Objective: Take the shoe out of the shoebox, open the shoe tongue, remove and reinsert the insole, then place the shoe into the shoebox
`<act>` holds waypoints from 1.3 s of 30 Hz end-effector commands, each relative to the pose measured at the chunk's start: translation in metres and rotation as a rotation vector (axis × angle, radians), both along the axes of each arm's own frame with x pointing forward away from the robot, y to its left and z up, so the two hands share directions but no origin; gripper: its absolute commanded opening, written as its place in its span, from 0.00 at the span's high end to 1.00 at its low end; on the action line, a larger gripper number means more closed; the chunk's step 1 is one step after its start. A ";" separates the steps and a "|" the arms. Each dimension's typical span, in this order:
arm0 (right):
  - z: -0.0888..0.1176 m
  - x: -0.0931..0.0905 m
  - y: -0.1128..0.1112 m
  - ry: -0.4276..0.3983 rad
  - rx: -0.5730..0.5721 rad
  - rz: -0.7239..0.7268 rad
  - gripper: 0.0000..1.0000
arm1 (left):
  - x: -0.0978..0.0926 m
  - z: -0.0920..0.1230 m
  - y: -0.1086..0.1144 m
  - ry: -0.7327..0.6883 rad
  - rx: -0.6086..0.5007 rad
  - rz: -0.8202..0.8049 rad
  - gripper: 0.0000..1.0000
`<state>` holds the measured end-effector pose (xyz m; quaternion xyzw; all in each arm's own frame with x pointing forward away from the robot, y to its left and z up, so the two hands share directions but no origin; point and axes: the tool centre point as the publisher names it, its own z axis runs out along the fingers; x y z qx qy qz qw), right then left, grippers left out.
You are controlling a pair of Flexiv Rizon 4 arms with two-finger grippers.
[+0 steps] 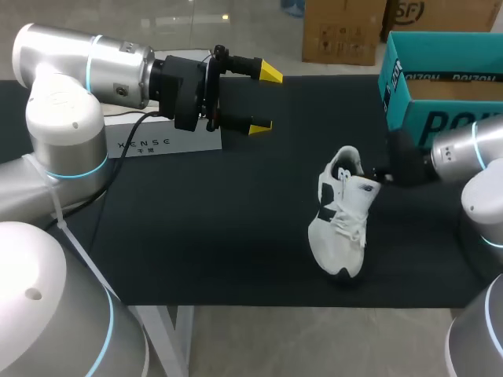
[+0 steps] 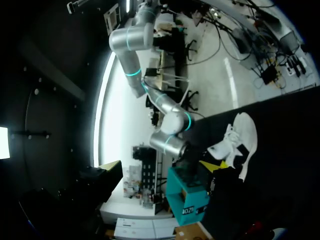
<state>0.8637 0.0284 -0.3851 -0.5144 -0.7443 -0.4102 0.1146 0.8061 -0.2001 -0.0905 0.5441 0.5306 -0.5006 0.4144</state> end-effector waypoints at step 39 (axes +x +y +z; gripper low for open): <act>0.067 0.019 0.006 -0.188 -0.663 -0.218 0.00 | 0.000 0.001 0.000 0.000 0.004 -0.001 0.00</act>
